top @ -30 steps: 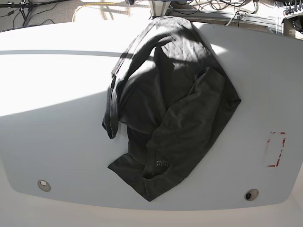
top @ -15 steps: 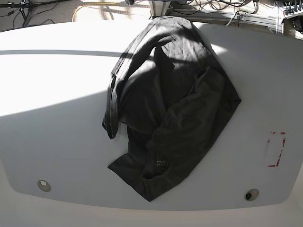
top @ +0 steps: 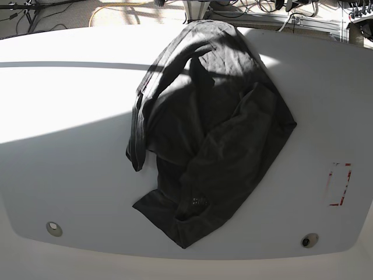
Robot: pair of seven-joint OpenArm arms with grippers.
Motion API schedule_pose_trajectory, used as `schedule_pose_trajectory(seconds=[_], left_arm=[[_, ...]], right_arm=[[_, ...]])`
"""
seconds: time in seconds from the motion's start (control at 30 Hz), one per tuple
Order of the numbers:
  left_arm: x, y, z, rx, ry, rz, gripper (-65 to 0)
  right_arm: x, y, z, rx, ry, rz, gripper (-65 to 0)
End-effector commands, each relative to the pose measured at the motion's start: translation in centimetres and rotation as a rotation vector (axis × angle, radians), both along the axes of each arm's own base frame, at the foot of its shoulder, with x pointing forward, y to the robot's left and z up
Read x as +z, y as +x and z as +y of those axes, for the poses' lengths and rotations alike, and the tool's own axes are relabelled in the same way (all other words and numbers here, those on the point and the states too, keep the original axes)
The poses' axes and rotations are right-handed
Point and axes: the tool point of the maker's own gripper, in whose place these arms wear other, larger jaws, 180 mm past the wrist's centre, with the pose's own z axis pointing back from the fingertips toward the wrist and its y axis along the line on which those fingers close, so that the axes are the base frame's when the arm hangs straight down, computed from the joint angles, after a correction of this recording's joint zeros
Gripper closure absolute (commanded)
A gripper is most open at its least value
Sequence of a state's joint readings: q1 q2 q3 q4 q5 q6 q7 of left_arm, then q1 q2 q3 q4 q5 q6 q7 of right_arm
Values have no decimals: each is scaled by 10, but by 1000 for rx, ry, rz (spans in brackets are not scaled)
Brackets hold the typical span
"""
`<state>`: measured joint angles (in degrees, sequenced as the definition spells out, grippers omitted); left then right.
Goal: Fold the T-shirt properly
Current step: 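Lower both grippers from rest toward the dark grey T-shirt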
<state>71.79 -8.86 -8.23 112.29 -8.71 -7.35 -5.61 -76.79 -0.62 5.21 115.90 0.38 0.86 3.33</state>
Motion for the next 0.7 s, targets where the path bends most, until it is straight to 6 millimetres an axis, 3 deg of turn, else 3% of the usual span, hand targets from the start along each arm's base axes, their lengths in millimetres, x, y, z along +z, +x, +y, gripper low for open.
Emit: schedule_pose_trajectory(seconds=[0.0,0.1,0.37,0.43,0.67], left_arm=[[6,-2,3,19,-20,-8,-131],[5,2,14,59,-19,-13,-133],[11,28,22,76,-15,-85,-134],[17,54,25,56,18,-160,-137],[20,70,24,37,33,-204,-137]], right_arm=[[8,-2,0,-5,2,-5,-1],[4,-4,-2,-11,-1,5,-3],[0,9,2,-13,11,-26,-11],[-1,31,4,-3,17,-83,-3],[-1,51,3,-3,14,-136,-4]])
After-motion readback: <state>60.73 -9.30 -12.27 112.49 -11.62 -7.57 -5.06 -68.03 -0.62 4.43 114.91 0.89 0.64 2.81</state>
